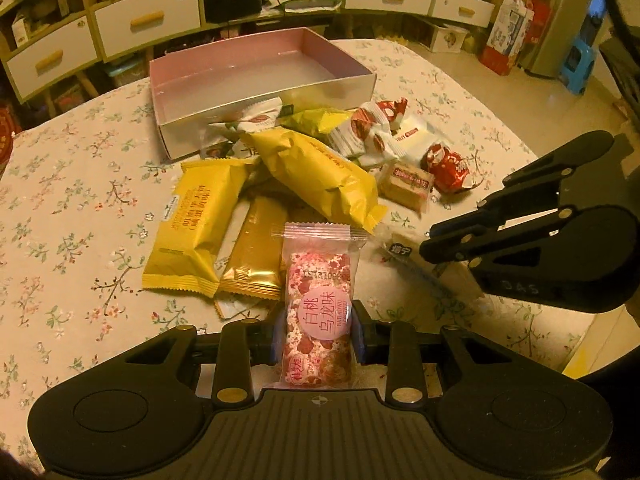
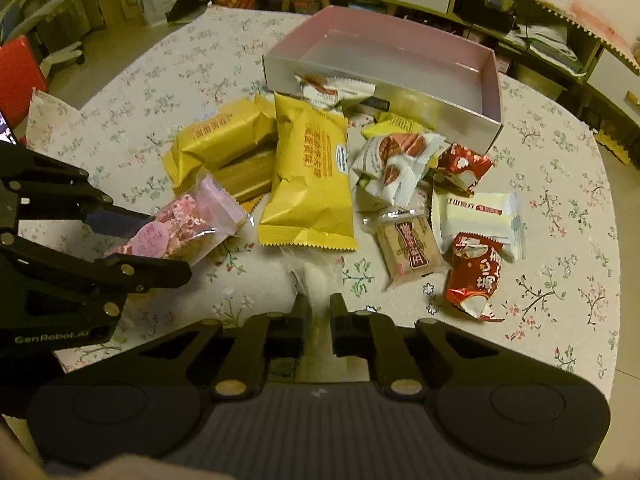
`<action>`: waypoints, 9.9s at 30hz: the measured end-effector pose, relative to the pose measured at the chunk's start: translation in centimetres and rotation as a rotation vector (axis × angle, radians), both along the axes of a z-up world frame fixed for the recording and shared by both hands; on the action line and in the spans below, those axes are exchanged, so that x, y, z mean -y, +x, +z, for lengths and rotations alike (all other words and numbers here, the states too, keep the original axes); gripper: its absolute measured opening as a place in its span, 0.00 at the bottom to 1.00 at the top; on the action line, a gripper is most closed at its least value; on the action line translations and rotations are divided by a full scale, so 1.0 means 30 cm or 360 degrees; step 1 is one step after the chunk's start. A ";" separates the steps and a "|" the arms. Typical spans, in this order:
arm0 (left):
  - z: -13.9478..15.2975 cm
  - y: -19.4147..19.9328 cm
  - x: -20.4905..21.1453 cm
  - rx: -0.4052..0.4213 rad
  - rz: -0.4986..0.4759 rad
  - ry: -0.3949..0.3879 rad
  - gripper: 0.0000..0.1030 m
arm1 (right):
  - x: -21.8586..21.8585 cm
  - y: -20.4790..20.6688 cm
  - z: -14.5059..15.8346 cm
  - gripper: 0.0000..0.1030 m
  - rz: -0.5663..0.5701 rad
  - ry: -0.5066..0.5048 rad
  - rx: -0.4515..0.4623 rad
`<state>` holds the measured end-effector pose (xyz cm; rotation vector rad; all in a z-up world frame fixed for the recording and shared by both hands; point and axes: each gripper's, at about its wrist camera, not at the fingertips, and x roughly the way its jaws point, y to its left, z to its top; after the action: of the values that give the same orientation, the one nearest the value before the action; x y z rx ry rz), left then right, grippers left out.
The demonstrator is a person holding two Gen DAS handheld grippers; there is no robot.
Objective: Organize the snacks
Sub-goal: 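Lift both held snacks and carry them over the pink box, then open both tools to drop the nougat and roll into the box, then move both tools back over the yellow waffle-sandwich packs, then grasp a yellow waffle-sandwich pack with each tool, then carry both yellow packs over the pink box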
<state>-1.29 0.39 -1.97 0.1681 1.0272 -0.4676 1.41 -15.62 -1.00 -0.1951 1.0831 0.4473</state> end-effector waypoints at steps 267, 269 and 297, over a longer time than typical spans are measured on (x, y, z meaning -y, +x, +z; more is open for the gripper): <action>-0.014 0.283 -0.175 0.0106 0.0320 -0.0031 0.38 | -0.146 0.112 0.052 0.31 0.0102 0.0112 0.0216; 0.000 0.286 -0.175 0.0121 0.0331 -0.0036 0.38 | -0.136 0.117 0.070 0.30 0.0090 0.0130 0.0237; 0.153 0.628 0.030 0.0221 0.0332 -0.0165 0.38 | 0.067 0.516 0.141 0.31 -0.0235 0.0051 0.0393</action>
<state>17.54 -0.51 2.63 0.0002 0.8713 -0.3138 16.89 -17.62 3.22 -0.1369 0.8408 0.2988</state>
